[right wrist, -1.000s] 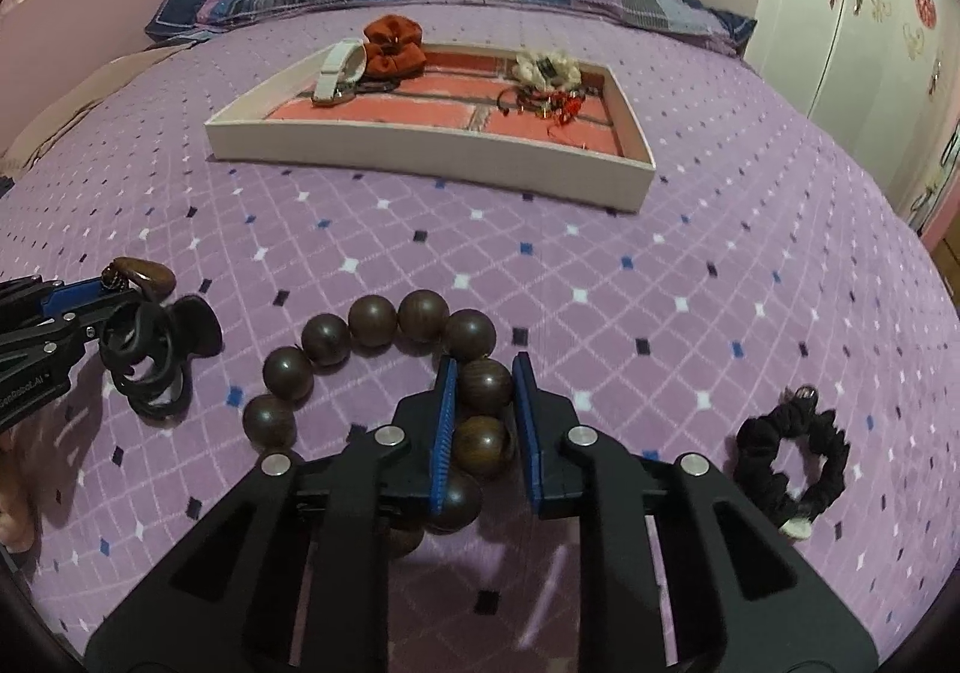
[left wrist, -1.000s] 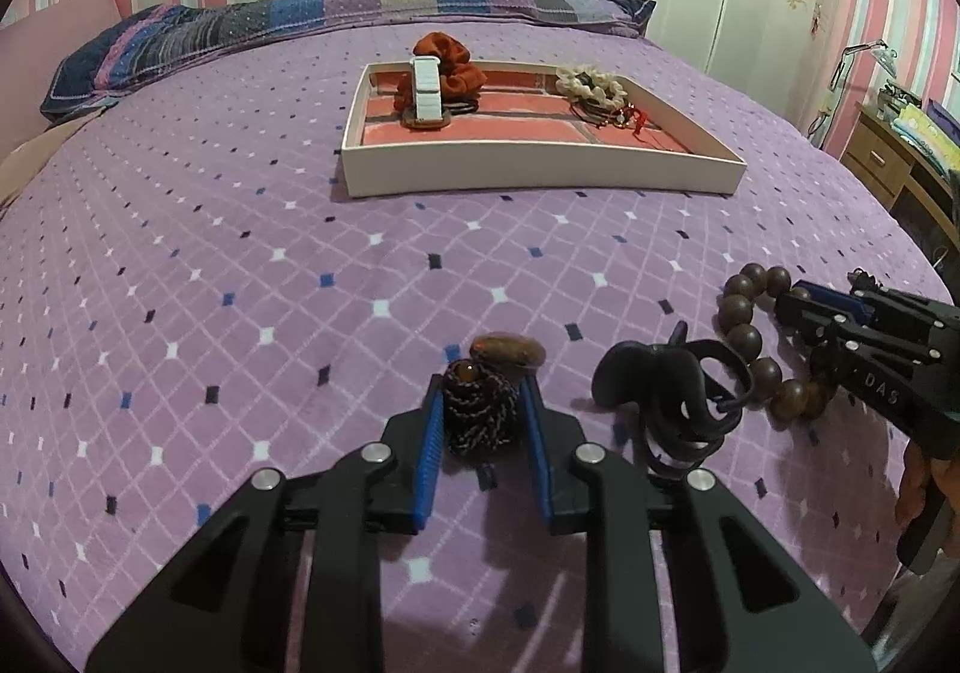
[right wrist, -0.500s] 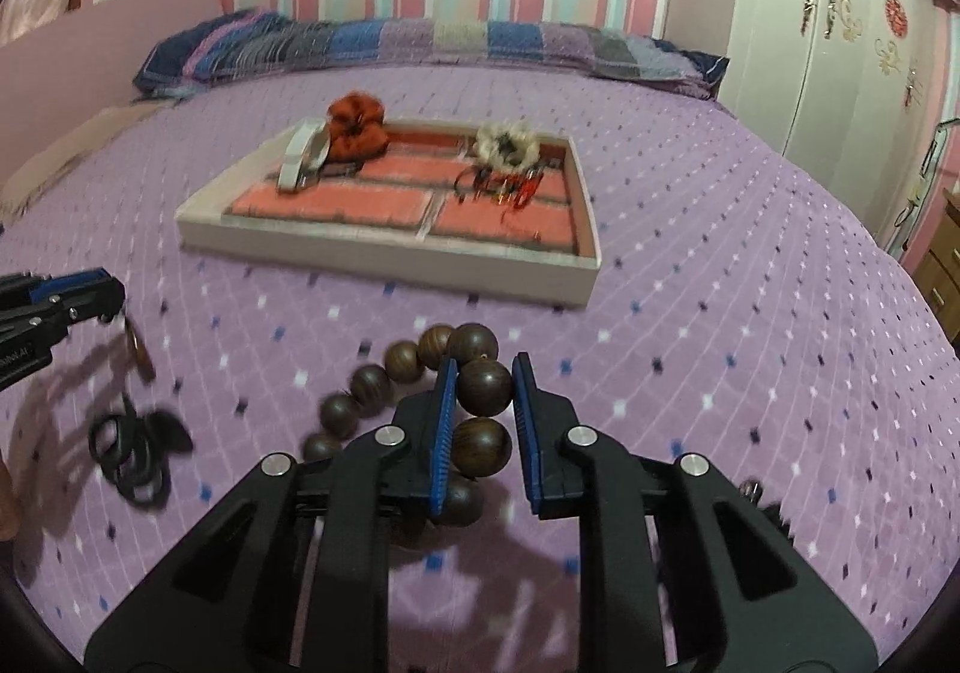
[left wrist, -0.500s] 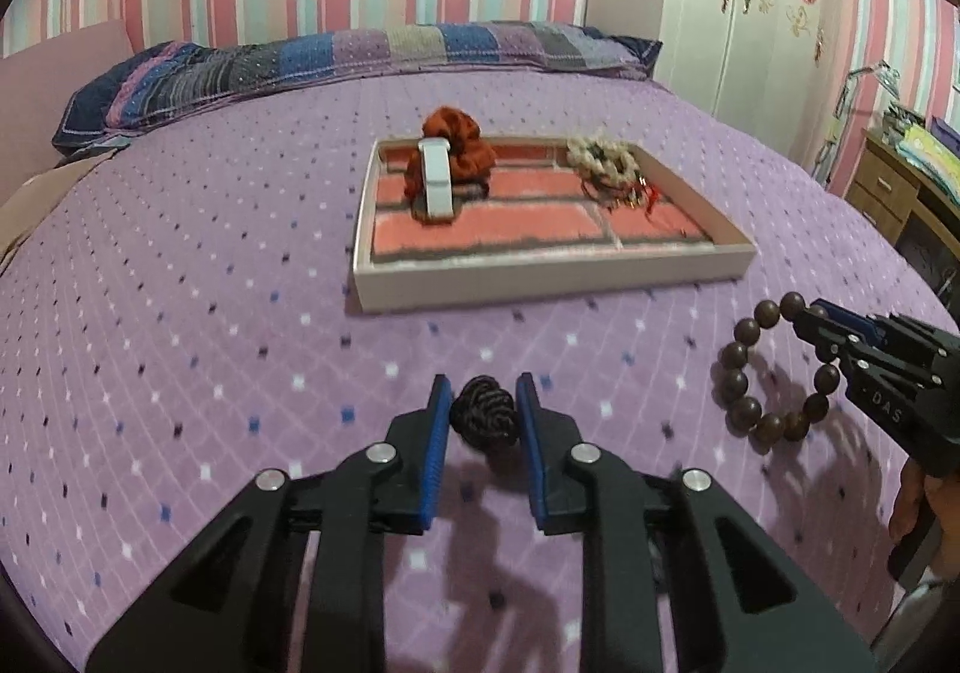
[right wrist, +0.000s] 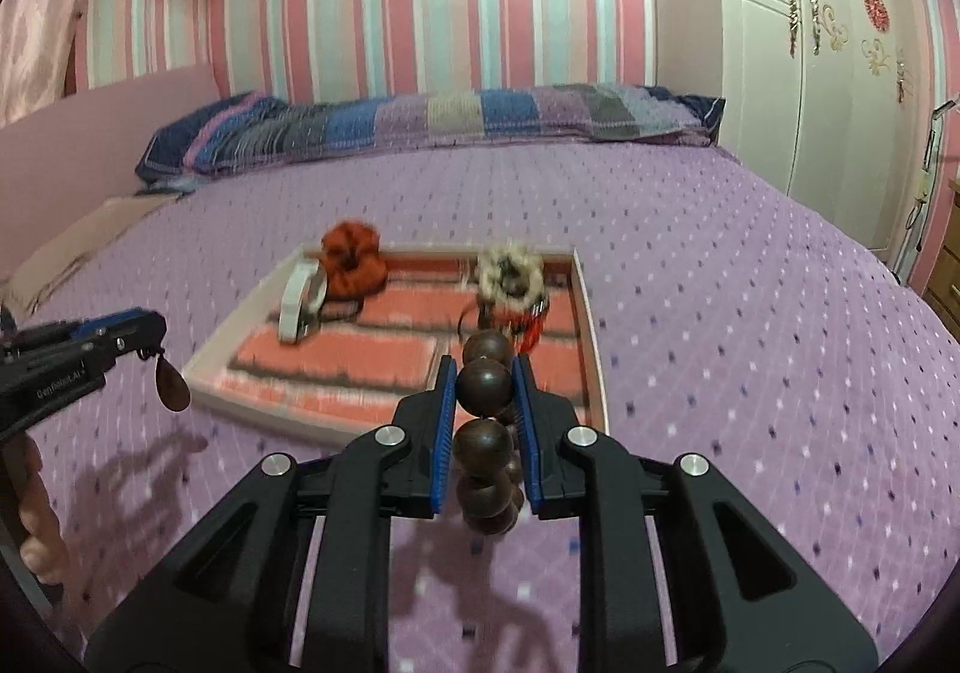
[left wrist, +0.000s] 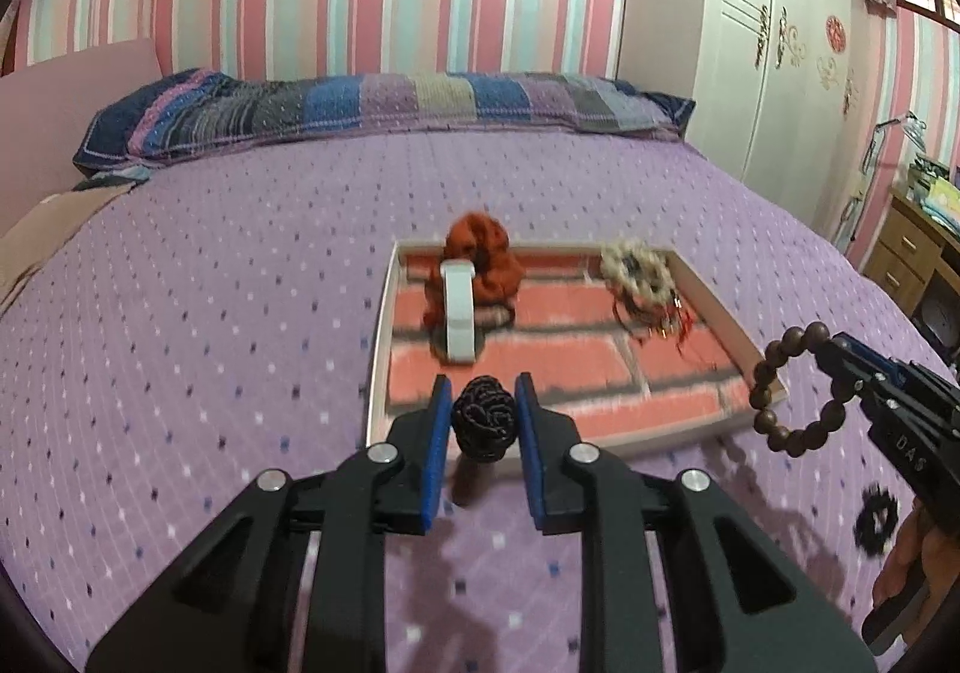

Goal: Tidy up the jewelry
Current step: 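Carry the bead bracelet and pendant over the tray with both tools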

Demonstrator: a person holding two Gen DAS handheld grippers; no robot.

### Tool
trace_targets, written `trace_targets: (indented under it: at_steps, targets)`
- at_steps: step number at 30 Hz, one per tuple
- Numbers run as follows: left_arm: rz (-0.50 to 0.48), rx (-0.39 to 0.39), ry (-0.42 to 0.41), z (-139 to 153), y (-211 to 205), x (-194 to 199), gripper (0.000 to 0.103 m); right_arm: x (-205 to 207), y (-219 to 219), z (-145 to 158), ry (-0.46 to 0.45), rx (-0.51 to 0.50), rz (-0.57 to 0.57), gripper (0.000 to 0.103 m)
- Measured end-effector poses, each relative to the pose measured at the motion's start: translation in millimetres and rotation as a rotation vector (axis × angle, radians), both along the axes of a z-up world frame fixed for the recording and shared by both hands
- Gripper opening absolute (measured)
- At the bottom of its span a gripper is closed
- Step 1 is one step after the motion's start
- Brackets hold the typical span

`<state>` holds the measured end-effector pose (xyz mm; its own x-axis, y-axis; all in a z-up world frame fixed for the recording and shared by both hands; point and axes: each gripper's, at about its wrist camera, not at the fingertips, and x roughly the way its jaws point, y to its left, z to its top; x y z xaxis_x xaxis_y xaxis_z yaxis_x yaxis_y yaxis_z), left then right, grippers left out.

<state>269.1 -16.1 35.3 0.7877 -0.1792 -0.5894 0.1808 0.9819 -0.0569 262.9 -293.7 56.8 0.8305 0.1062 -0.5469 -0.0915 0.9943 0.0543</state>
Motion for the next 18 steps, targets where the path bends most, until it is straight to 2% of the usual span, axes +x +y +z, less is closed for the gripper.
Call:
trace_targets:
  at_steps: [4,8,11,15,18]
  targets:
    - [0.01,-0.005,-0.005,4.3,-6.5,23.2,0.022,22.6,-6.4,13.2,-0.032,0.035,-0.019,0.019]
    - [0.008,-0.005,0.028,-6.8,-18.7,57.2,0.022,50.9,-7.4,14.4,-0.025,0.054,-0.022,0.019]
    - [0.01,0.021,0.058,-22.7,-26.4,82.5,0.022,72.4,-6.6,1.6,0.013,0.059,-0.026,0.019]
    - [0.015,0.012,0.127,-48.6,-27.8,108.7,0.022,95.0,-12.3,-26.9,0.078,0.047,-0.057,0.019]
    - [0.013,0.014,0.14,-57.6,-28.8,119.0,0.022,108.1,-20.1,-47.6,0.121,0.034,-0.095,0.019]
